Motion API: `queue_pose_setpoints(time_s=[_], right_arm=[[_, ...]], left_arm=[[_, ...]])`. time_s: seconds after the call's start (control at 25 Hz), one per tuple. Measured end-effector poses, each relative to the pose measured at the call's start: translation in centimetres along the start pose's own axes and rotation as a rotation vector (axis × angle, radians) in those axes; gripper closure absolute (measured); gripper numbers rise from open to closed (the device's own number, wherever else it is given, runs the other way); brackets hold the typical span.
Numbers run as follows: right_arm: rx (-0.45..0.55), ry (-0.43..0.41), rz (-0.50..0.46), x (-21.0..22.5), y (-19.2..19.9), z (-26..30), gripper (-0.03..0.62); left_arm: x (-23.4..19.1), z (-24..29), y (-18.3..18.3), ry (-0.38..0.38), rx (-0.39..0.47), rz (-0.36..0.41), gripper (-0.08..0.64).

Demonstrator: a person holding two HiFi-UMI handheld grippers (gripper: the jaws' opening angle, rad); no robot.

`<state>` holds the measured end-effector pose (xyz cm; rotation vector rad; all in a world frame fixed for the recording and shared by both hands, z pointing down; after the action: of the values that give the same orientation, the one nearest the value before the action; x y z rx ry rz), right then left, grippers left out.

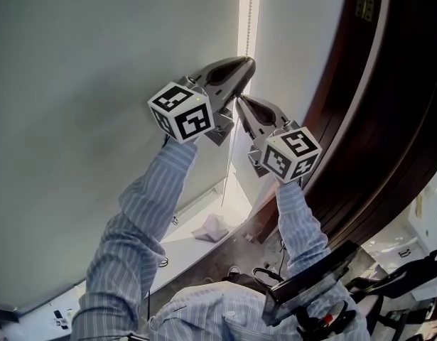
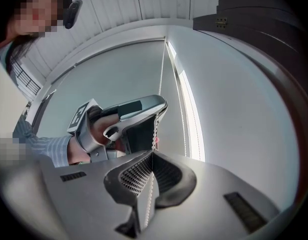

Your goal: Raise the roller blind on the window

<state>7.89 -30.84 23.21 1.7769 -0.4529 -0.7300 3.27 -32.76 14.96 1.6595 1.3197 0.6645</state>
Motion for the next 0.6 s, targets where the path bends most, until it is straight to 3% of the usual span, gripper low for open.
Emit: queue_pose_setpoints(time_s=[0.16, 0.32, 0.6], right_arm=[[0.012, 0.001, 0.003, -0.6, 0.0, -0.3, 0.588], [0.042, -0.007, 0.029, -1.1, 0.4, -0.7, 0.588], [0.023, 0.025, 0.058, -2.2, 2.4, -1.3, 0.588]], left_arm=[[-0.1, -0.9, 0.0, 0.02, 0.083, -0.152, 0.548], [0.3, -1.6, 0.5, 0.029, 0.114, -0.145, 0.549], [0.5, -2.8, 2.4, -0.026, 0.11, -0.135, 0.548]])
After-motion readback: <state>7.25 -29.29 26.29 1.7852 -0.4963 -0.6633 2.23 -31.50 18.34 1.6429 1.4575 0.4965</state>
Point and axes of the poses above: the fingertips, and each gripper's own axes: z forward along the fingers, x to its right, y out of its underside, the point moved 4 cm from there along -z, backward along the fingers, and after that the axes turned 10 degrees about -z, right-handed, at the moved point
